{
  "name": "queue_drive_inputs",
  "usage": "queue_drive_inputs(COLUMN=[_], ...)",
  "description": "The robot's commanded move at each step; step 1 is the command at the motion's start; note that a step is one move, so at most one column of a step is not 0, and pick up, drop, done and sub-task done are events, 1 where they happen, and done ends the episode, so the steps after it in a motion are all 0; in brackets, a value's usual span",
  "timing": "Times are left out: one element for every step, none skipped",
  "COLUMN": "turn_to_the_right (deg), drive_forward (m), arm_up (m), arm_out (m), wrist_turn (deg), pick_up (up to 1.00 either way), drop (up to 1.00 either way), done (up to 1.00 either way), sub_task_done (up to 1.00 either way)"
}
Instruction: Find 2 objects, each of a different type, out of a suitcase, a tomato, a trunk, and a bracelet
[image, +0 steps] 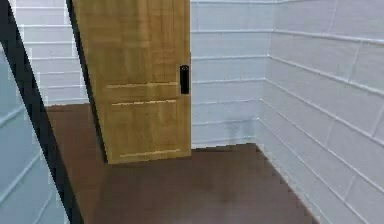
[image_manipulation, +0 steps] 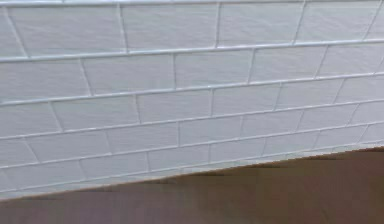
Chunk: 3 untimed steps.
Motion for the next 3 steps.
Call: queue_drive_inputs(turn_to_the_right=[0.0, 0.0, -45.0], drive_forward=[1.00, 0.35, 0.00], arm_up=[0.00, 0.00, 0.00], arm_out=[0.00, 0.00, 0.00], wrist_turn=[0.0, 0.0, 0.0], pick_up=[0.00, 0.00, 0.00], drop=[0.00, 0.00, 0.00], done=[0.00, 0.00, 0.00], sub_task_done=[0.00, 0.00, 0.00])
